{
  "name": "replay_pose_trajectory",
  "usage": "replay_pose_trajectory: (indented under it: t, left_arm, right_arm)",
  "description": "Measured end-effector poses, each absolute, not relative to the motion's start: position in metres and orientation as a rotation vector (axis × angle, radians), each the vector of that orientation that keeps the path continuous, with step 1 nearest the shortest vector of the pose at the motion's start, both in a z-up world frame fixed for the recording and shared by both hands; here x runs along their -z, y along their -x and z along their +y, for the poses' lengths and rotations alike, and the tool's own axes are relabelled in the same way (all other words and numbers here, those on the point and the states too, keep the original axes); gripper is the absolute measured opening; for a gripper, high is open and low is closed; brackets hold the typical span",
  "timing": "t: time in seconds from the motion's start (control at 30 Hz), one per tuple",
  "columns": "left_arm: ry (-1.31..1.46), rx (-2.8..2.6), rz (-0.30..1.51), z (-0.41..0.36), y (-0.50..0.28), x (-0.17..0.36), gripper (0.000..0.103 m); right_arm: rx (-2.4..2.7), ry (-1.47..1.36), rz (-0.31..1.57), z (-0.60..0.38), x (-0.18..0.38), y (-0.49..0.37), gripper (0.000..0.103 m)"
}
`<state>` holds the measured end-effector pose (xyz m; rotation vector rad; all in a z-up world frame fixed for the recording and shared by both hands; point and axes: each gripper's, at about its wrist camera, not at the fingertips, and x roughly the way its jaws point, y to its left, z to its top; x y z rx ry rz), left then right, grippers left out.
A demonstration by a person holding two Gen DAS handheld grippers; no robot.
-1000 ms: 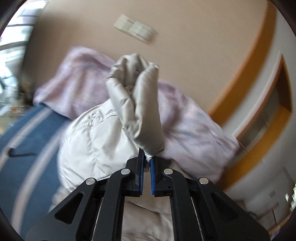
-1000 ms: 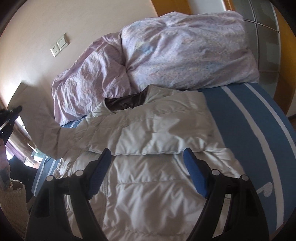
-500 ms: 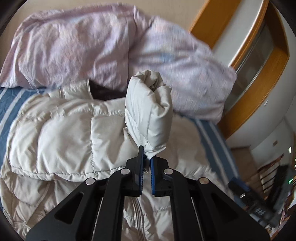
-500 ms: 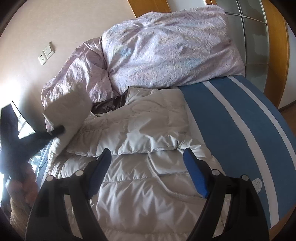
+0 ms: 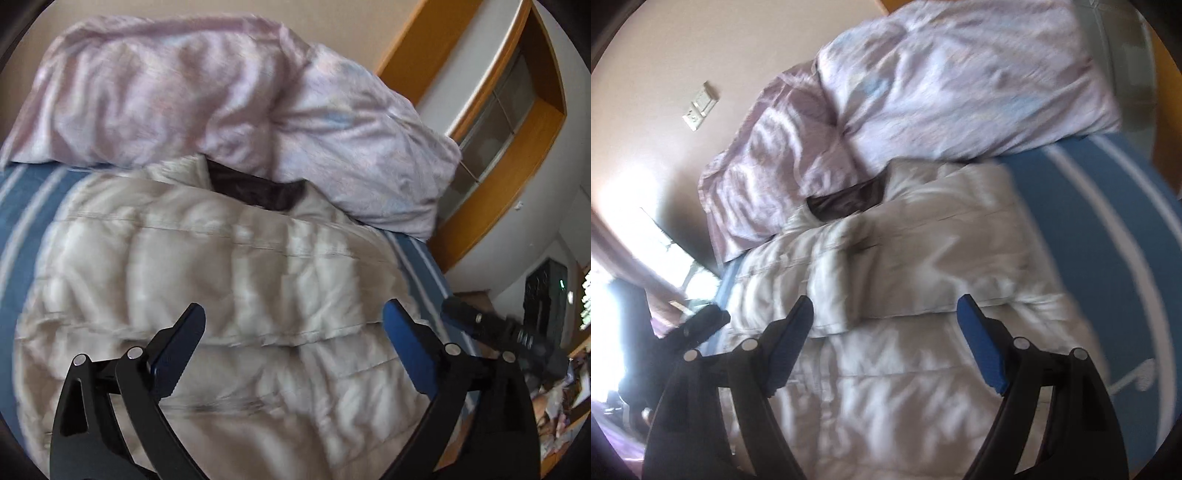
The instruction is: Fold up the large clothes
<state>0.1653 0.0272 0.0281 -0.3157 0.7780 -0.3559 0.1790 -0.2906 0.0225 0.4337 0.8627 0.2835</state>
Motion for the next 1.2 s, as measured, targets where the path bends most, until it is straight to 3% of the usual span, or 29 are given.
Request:
replay_pose_trajectory:
  t: [0.23, 0.43, 0.5, 0.53, 0.57, 0.63, 0.8, 1.03, 1.1, 1.2]
  left_arm:
    - [0.133, 0.067, 0.750, 0.102, -0.120, -0.012, 0.098]
    - [0.070, -0.069, 0.727, 0.152, -0.088, 0.000, 0.098]
    - [0.090, -0.074, 0.735, 0.166, -0.083, 0.006, 0.098]
    - [0.103, -0.071, 0.746, 0.172, -0.083, 0.008, 0.098]
    - [0.114, -0.070, 0.754, 0.175, -0.083, 0.011, 0.098]
    - [0.147, -0.059, 0.778, 0.185, -0.084, 0.017, 0.098]
    - [0.185, -0.044, 0.796, 0.194, -0.081, 0.025, 0.098]
    - [0.229, -0.029, 0.848, 0.202, -0.084, 0.037, 0.098]
    - [0.222, -0.036, 0.851, 0.202, -0.085, 0.037, 0.098]
    - [0.217, -0.038, 0.866, 0.204, -0.085, 0.040, 0.098]
  right_arm:
    - [-0.358, -0.490, 1.021, -0.254, 0.010, -0.219, 0.062]
    - [-0.361, -0.526, 1.096, -0.237, 0.037, -0.240, 0.059]
    - [-0.371, -0.523, 1.119, -0.230, 0.043, -0.245, 0.050]
    - [-0.363, -0.514, 1.125, -0.227, 0.045, -0.248, 0.031]
    - [-0.352, -0.495, 1.127, -0.223, 0.046, -0.250, 0.020]
    - [-0.338, -0.473, 1.081, -0.220, 0.038, -0.249, 0.013]
    - [-0.290, -0.377, 0.841, -0.221, -0.007, -0.233, 0.011]
    - [-0.201, -0.399, 1.029, -0.228, 0.046, -0.254, 0.011]
    - [-0.202, -0.410, 1.043, -0.230, 0.045, -0.256, 0.015]
    - [-0.209, -0.388, 1.098, -0.231, 0.048, -0.261, 0.031]
